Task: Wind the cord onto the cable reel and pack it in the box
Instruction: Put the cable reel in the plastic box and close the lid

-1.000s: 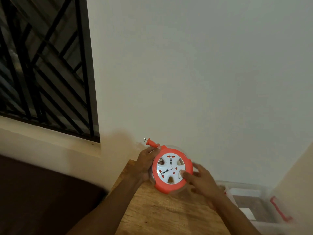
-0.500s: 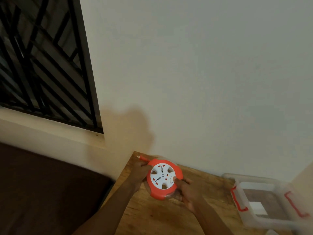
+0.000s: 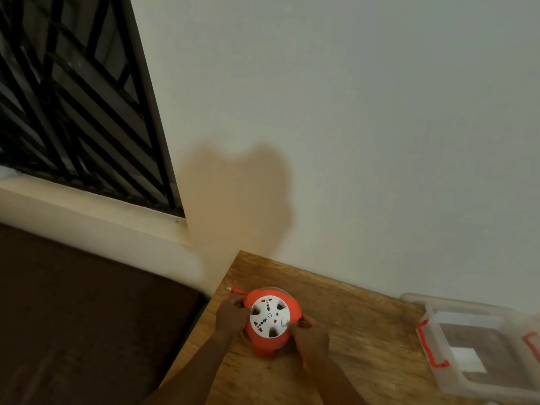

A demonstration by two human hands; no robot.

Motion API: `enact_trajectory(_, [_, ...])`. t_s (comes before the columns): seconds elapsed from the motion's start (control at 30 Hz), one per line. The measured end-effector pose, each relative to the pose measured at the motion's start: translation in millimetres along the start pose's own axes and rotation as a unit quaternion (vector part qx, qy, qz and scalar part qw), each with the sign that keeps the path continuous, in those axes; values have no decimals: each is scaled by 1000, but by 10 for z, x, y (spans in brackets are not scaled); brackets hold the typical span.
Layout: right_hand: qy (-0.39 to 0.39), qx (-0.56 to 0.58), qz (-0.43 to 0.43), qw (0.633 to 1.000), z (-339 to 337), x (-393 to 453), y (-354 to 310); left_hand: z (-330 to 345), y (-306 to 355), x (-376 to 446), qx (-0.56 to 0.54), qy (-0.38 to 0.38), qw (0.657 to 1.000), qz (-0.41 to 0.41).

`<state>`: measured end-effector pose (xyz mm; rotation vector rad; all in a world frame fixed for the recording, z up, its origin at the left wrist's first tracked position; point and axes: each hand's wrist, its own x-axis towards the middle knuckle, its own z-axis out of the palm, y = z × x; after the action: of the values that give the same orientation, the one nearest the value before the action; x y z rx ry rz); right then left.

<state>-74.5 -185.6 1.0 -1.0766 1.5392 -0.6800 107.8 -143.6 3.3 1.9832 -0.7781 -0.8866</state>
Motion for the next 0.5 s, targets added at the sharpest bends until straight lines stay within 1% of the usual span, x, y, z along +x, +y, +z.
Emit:
enact_trajectory(0.1, [9, -43, -42, 998, 10, -10, 0, 65, 35, -15, 31, 27, 999, 10])
enact_trajectory(0.17, [8, -57, -51, 997, -6, -36, 12, 109, 36, -36, 65, 51, 996, 14])
enact_trajectory(0.27, [21, -62, -53, 996, -128, -78, 36, 183, 91, -160, 86, 64, 994, 16])
enact_trajectory(0.37, [33, -64, -61, 996, -360, -160, 69, 361, 232, -345, 135, 99, 983, 75])
enact_trajectory(0.4, [40, -67, -68, 995, -471, -202, 92, 441, 327, -419, 140, 99, 980, 101])
enact_trajectory(0.43, [51, -62, -81, 994, -616, -249, 124, 552, 437, -488, 135, 81, 979, 130])
enact_trajectory(0.5, [84, -36, -93, 991, -918, -367, 182, 802, 679, -619, 117, 17, 975, 186])
